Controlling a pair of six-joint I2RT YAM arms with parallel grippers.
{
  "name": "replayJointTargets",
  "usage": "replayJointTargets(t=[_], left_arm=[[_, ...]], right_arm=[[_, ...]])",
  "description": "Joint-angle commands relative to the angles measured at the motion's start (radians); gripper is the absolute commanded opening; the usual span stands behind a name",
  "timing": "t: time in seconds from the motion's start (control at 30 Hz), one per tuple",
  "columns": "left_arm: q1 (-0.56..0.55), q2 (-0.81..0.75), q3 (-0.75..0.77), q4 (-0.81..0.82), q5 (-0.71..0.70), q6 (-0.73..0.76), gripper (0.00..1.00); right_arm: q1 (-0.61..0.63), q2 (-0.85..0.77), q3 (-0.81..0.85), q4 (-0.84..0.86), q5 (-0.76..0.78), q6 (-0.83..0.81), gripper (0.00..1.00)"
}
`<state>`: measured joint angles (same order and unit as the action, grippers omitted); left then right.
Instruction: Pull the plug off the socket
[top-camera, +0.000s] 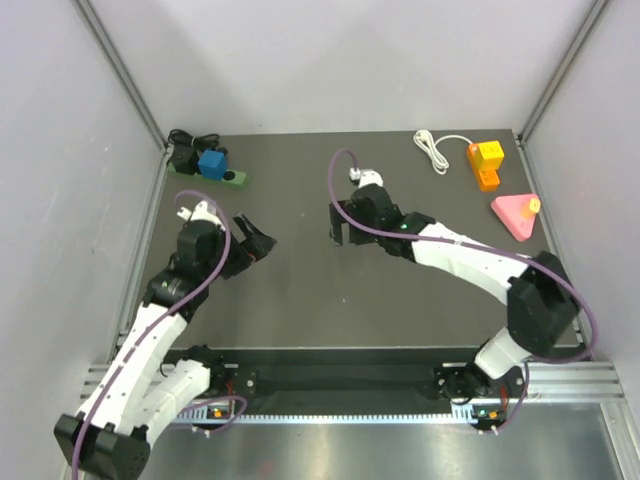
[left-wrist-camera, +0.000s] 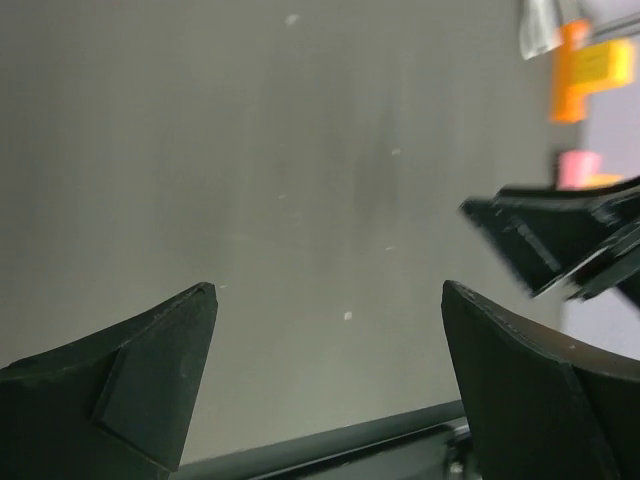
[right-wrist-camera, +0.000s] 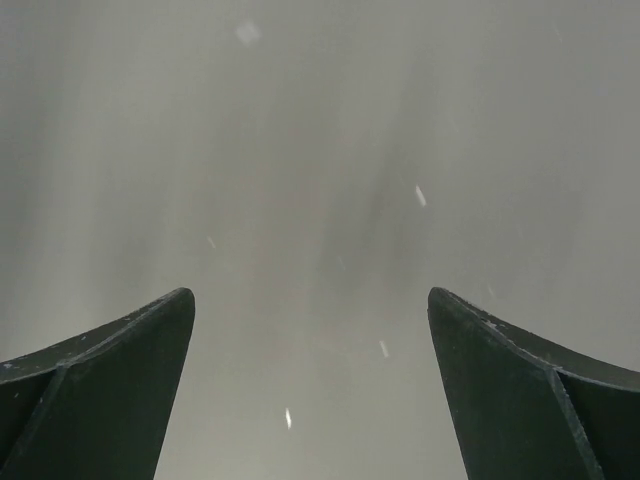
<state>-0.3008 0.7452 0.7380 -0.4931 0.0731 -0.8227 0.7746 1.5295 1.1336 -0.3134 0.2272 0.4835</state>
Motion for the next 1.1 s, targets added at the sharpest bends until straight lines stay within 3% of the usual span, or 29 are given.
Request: replayJointTargets(t=[0.0, 0.1, 0.23, 0.37, 0.4, 0.5, 0.8, 1.07], left_arm=[[0.005, 0.095, 0.142, -0.186, -0.06, 0.149, 0.98], [0.005, 0.118, 0.166, -0.222, -0.16, 0.143, 0.98], [0.006, 0.099, 0.166, -0.162, -0.13, 0.158, 0.98], [0.015, 0.121, 0.164, -0.116, -0.171, 0.099, 0.98], [0.022, 0.164, 0.178, -0.111, -0.18, 0.096, 0.98], [0.051, 0.3, 0.26, -0.101, -0.217, 0.096, 0.98], [0.227, 0.824, 0.635, -0.131, -0.246, 0.016, 0.94], [0.288, 1.208, 1.053, -0.154, -0.346, 0.12, 0.98]], right_arm=[[0.0, 0.098, 0.141, 0.199, -0.077, -0.141, 1.0], [-0.003, 0.265, 0.314, 0.306, -0.163, -0.236, 1.0], [-0.014, 0.56, 0.563, 0.405, -0.167, -0.315, 1.0], [-0.049, 0.76, 0.884, 0.323, -0.183, -0.223, 1.0], [-0.067, 0.777, 0.9, 0.317, -0.192, -0.198, 1.0], [-0.101, 0.773, 0.85, 0.338, -0.282, -0.122, 1.0], [-0.118, 0.575, 0.556, 0.218, -0.255, -0.167, 1.0], [-0.117, 0.403, 0.282, 0.275, -0.308, -0.19, 1.0]])
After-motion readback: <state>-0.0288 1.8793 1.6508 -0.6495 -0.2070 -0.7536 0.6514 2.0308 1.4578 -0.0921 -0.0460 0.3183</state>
